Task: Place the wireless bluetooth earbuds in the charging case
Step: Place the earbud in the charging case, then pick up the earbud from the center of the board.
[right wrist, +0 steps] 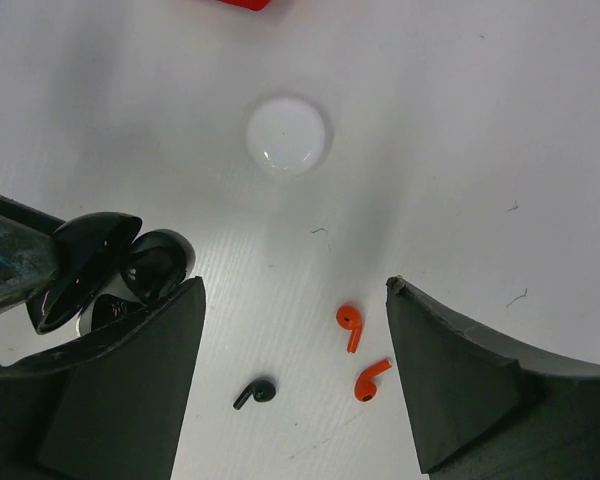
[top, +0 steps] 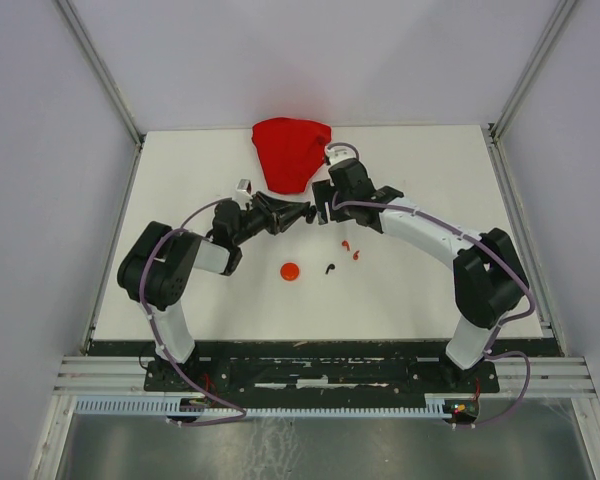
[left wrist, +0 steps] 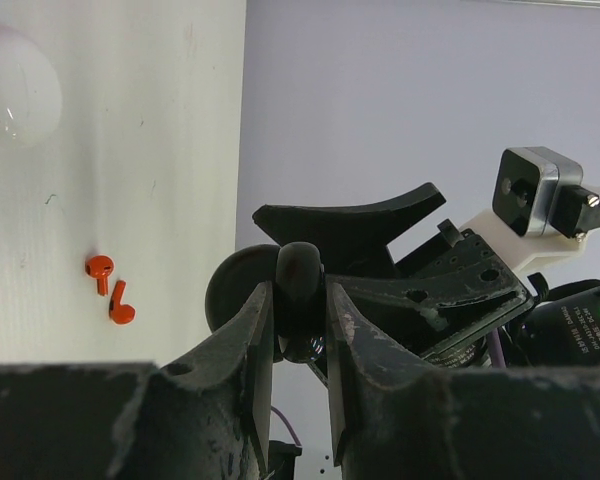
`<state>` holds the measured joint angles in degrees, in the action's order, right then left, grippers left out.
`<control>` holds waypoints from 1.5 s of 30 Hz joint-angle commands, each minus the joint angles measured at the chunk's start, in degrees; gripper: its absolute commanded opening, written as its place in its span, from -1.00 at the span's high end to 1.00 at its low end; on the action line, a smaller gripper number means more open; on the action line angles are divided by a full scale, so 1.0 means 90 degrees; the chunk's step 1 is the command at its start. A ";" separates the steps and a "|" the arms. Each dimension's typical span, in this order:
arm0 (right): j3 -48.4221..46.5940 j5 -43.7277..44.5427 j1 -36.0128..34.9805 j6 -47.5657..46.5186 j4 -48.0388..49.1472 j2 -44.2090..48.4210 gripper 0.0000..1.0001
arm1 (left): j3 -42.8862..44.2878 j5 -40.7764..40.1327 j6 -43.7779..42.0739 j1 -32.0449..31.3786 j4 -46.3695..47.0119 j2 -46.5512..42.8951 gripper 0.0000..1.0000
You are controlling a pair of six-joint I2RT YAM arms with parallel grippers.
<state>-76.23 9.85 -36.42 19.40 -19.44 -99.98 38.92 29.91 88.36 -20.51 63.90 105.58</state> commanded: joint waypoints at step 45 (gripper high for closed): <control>0.1693 -0.0768 -0.0871 0.1375 0.0243 0.0198 -0.47 | -0.0799 0.0044 -0.0118 0.1036 0.0764 -0.0672 0.94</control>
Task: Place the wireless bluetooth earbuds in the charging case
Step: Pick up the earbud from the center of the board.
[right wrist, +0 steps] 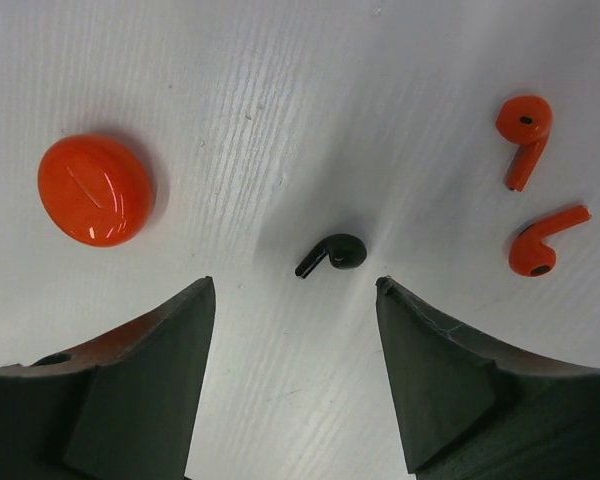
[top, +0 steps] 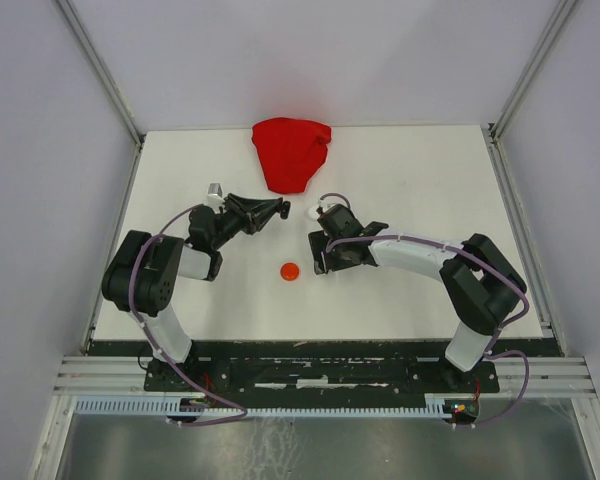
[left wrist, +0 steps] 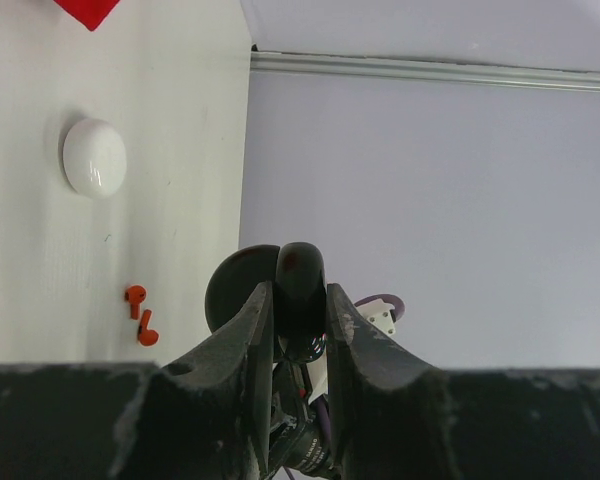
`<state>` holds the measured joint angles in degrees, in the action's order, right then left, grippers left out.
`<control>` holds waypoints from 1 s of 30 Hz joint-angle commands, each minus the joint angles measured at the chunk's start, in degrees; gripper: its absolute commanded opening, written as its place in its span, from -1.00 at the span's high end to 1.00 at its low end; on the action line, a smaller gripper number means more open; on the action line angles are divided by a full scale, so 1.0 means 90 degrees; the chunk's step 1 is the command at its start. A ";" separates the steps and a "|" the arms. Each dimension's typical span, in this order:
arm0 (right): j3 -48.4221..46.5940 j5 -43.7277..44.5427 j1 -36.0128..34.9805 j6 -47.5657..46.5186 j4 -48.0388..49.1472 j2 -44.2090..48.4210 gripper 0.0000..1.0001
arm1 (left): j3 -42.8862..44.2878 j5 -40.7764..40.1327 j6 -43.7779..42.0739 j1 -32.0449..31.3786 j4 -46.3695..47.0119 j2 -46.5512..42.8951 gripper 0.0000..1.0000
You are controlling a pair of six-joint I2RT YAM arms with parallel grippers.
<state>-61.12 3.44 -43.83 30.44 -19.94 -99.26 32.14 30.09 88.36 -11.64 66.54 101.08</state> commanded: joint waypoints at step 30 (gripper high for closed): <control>0.0120 -0.0176 -0.0081 0.0222 0.0436 -0.0218 -0.46 | -0.0086 0.0075 -0.0013 0.0104 0.0638 -0.0145 0.94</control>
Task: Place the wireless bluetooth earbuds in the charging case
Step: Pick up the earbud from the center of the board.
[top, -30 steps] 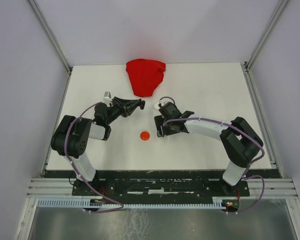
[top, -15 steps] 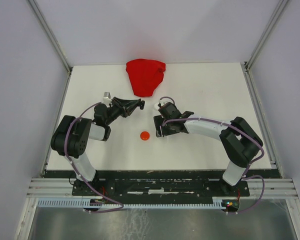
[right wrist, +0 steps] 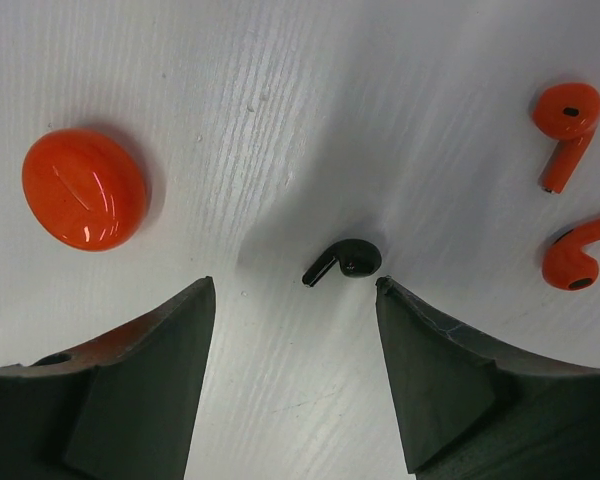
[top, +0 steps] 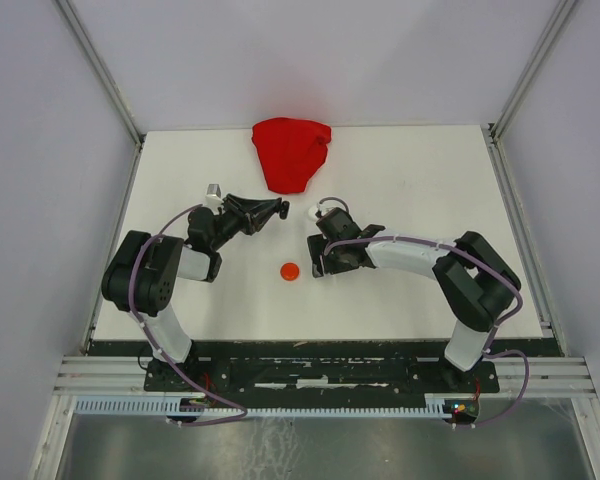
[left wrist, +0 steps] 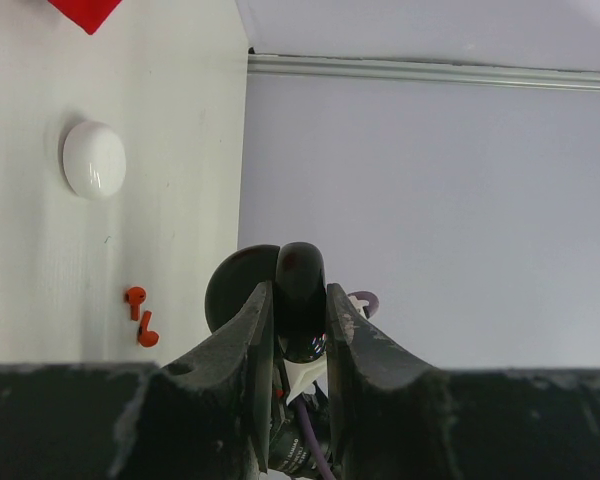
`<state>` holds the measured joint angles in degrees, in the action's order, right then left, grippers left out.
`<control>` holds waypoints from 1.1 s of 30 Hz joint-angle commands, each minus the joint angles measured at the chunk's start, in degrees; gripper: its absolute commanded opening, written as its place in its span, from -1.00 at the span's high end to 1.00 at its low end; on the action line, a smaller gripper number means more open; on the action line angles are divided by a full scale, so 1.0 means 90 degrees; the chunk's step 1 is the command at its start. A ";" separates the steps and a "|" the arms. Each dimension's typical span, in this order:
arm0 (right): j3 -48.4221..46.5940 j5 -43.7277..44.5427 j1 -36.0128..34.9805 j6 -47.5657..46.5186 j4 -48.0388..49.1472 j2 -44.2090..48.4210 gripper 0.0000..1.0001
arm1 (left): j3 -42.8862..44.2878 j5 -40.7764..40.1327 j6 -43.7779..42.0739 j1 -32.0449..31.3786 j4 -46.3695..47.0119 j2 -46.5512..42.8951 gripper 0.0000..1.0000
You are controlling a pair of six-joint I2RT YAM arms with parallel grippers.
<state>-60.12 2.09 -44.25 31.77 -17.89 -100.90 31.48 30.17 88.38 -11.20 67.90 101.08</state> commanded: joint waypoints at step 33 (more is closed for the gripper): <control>-0.0444 0.0081 -0.0035 -0.0064 -0.0027 -0.0511 -0.43 | -0.0021 0.0124 0.0092 0.0164 0.0706 0.0059 0.94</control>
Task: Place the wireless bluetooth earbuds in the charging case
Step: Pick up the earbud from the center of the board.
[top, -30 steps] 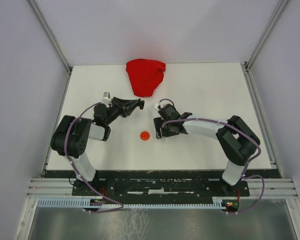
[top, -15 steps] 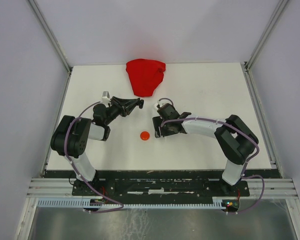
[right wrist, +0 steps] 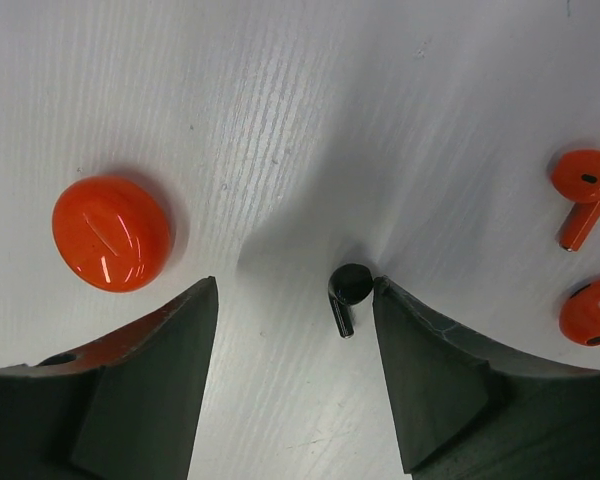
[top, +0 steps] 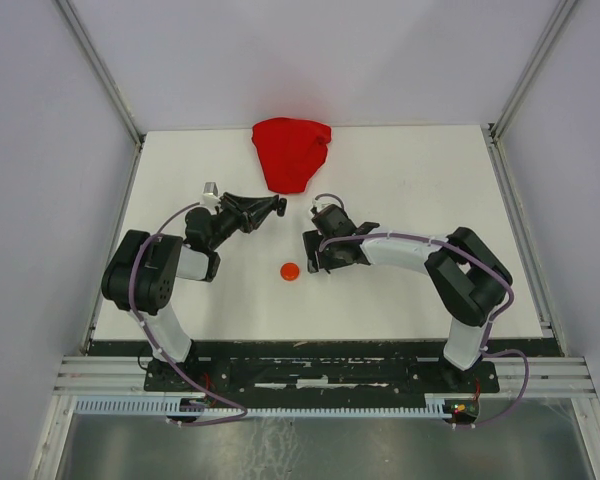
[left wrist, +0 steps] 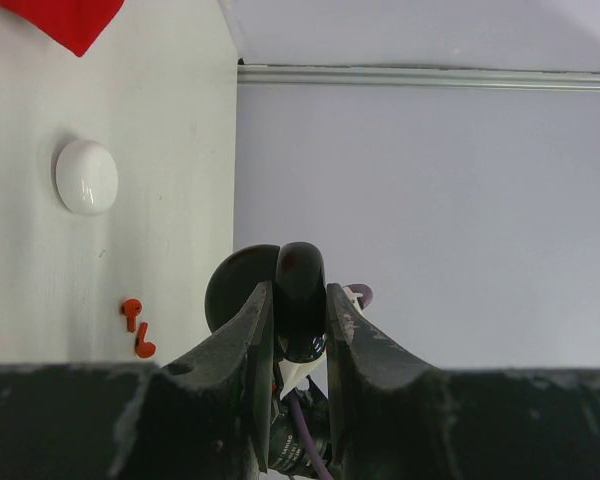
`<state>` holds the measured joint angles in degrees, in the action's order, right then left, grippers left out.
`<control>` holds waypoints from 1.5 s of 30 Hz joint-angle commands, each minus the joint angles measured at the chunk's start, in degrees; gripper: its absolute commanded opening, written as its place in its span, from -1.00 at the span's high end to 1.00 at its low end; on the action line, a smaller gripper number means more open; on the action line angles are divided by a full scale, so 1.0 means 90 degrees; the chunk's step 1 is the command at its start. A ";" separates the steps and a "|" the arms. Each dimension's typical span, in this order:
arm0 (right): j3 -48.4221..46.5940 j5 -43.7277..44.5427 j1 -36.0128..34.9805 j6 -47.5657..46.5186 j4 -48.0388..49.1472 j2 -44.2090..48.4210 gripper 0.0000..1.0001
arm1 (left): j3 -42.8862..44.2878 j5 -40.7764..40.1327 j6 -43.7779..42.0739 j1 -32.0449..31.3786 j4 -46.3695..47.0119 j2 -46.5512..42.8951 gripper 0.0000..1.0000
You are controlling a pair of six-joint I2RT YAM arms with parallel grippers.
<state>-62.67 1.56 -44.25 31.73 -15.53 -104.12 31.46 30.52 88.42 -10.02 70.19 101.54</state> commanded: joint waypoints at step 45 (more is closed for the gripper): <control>-0.0639 0.0716 -0.0075 -0.0339 -0.1287 -0.0726 0.50 | -0.0115 0.0114 0.0204 0.0051 0.0686 0.0154 0.94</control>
<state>-68.47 7.77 -44.62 29.08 -23.64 -107.98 30.83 30.57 88.44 -9.96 72.25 102.61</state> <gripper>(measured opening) 0.282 0.298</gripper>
